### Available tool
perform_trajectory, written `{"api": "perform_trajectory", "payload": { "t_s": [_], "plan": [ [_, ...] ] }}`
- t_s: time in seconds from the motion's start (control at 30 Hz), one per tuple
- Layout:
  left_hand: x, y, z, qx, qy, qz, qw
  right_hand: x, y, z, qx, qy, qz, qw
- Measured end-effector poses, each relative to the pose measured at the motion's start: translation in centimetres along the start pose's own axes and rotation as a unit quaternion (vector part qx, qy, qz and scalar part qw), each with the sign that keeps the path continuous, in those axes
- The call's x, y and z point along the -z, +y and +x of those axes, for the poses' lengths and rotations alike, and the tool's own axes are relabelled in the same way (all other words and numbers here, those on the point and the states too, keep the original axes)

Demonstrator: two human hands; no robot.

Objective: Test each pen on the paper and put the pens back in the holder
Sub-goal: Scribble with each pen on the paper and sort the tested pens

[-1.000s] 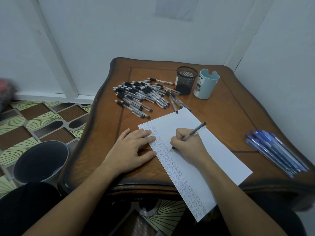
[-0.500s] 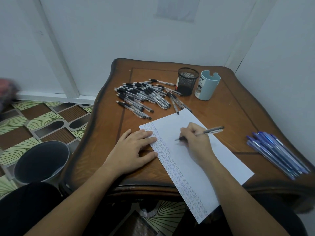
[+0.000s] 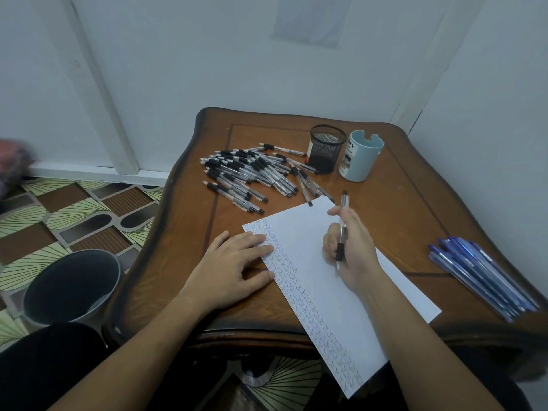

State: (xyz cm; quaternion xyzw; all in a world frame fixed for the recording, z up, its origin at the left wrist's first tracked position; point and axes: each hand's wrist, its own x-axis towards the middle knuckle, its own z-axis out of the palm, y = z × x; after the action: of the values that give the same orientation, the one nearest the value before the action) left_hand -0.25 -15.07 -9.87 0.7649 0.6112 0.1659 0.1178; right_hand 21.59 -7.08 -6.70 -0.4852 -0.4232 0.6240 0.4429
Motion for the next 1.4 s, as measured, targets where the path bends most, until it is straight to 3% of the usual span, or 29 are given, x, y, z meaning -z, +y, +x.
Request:
{"api": "perform_trajectory", "payload": {
  "t_s": [0.13, 0.2, 0.27, 0.33, 0.43, 0.6, 0.73, 0.93, 1.03, 1.1, 1.17, 1.23, 1.3, 1.4],
  "plan": [
    [0.1, 0.2, -0.1, 0.0, 0.004, 0.001, 1.0, 1.1, -1.9, 1.6, -0.078, -0.008, -0.048, 0.996],
    [0.2, 0.3, -0.1, -0.001, 0.004, -0.002, 1.0, 2.0, -3.1, 3.2, -0.059, 0.031, -0.157, 0.985],
    [0.3, 0.3, -0.1, 0.0, 0.0, 0.0, 1.0, 3.2, -4.2, 5.1, 0.002, 0.074, -0.343, 0.937],
    [0.2, 0.2, -0.1, 0.001, -0.001, 0.001, 1.0, 4.0, -5.0, 6.8, 0.035, 0.099, -0.446, 0.889],
    [0.1, 0.2, -0.1, 0.002, 0.004, 0.001, 1.0, 4.5, -5.5, 8.2, 0.054, 0.095, -0.468, 0.877],
    [0.1, 0.1, -0.1, -0.003, 0.011, -0.01, 1.0, 4.6, -4.2, 9.5, 0.061, 0.087, -0.603, 0.79],
    [0.0, 0.1, -0.1, -0.004, 0.019, -0.017, 1.0, 3.3, -3.9, 9.7, 0.137, 0.131, -0.636, 0.748],
    [0.1, 0.1, -0.2, -0.003, 0.01, -0.011, 1.0, -0.2, -3.1, 10.4, 0.11, 0.149, -0.657, 0.731],
    [0.1, 0.1, -0.1, -0.003, 0.005, -0.006, 1.0, -0.5, -3.5, 11.2, 0.072, 0.179, -0.624, 0.757],
    [0.0, 0.0, -0.1, -0.002, 0.01, -0.003, 1.0, 0.1, -4.2, 11.2, 0.081, 0.203, -0.528, 0.821],
    [-0.1, -0.1, -0.1, 0.0, 0.012, -0.005, 1.0, 1.0, -5.3, 10.5, 0.092, 0.198, -0.351, 0.911],
    [-0.2, -0.1, -0.1, -0.003, 0.015, -0.008, 1.0, 1.6, -6.6, 9.0, 0.081, 0.185, -0.172, 0.964],
    [-0.2, -0.1, -0.1, -0.005, 0.02, -0.011, 1.0, 2.1, -7.7, 7.4, 0.062, 0.173, -0.028, 0.983],
    [-0.2, 0.0, -0.1, -0.006, 0.022, -0.014, 1.0, 2.7, -8.0, 5.6, 0.061, 0.124, 0.166, 0.976]
  ]
}}
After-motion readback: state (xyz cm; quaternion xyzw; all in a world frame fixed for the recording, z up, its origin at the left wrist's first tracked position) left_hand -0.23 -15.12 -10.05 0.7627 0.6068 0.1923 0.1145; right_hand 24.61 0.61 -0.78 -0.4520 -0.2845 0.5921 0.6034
